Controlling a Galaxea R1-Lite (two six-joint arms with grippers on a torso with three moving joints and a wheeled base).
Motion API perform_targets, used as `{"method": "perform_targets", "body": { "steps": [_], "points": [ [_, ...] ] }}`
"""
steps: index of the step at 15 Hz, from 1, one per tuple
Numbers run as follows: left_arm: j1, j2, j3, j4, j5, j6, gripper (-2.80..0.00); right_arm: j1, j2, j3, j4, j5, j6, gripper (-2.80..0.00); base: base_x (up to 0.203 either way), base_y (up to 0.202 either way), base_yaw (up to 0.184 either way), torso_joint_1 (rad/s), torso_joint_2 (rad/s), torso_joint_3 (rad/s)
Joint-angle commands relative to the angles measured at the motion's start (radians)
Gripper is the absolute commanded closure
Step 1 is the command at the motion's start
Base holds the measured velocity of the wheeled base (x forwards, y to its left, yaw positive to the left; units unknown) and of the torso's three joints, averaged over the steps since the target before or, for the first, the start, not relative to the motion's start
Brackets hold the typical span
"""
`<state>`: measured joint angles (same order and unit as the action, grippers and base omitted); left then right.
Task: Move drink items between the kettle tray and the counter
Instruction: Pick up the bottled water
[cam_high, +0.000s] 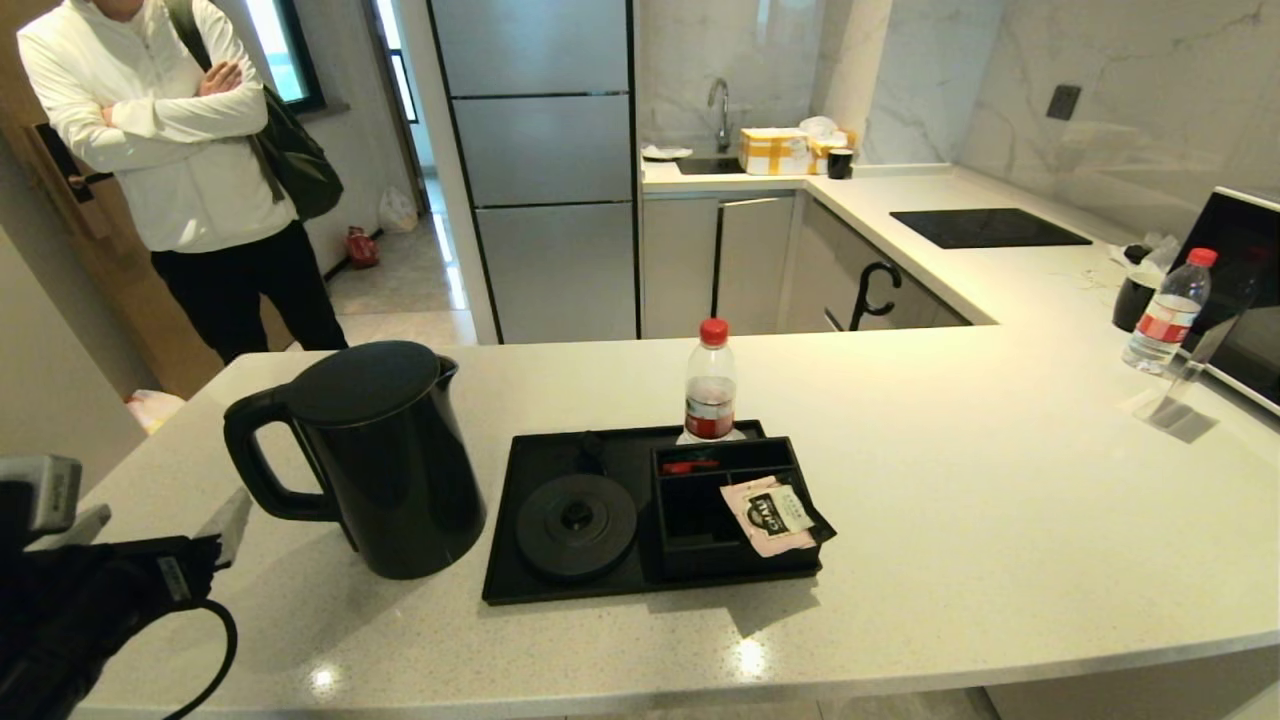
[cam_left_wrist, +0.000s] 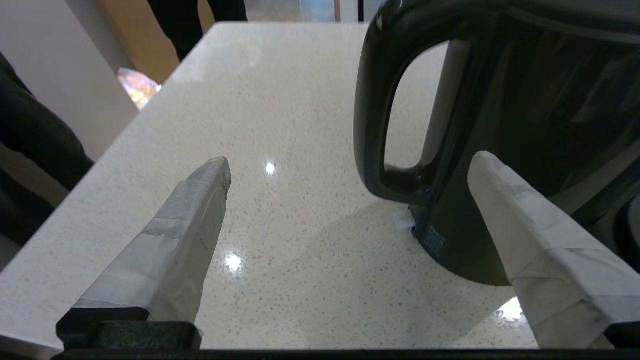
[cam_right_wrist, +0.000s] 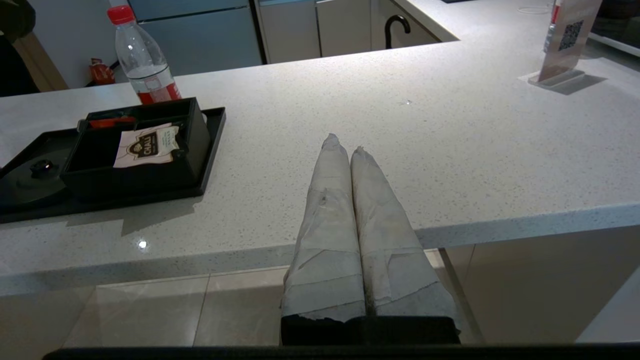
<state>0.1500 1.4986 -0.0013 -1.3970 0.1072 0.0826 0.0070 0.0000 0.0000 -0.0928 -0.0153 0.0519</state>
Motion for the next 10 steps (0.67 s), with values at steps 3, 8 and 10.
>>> {"method": "perform_targets", "body": {
  "steps": [3,8,10],
  "points": [
    [0.000,-0.161,0.041,0.066,0.002,0.000,-2.80,0.001,0.002,0.032,-0.001,0.000,0.000,0.00,0.000,0.000,0.000,0.000,0.00,0.000],
    [0.000,-0.556,-0.030,0.532,-0.003,-0.002,-2.80,0.001,0.002,0.032,-0.001,0.000,0.000,0.00,0.000,0.000,0.000,0.000,0.00,0.000],
    [0.000,-0.706,-0.143,0.877,-0.027,-0.013,-2.80,0.001,0.002,0.032,-0.001,0.000,0.000,0.00,0.000,0.000,0.000,0.000,0.00,0.000]
  ]
}}
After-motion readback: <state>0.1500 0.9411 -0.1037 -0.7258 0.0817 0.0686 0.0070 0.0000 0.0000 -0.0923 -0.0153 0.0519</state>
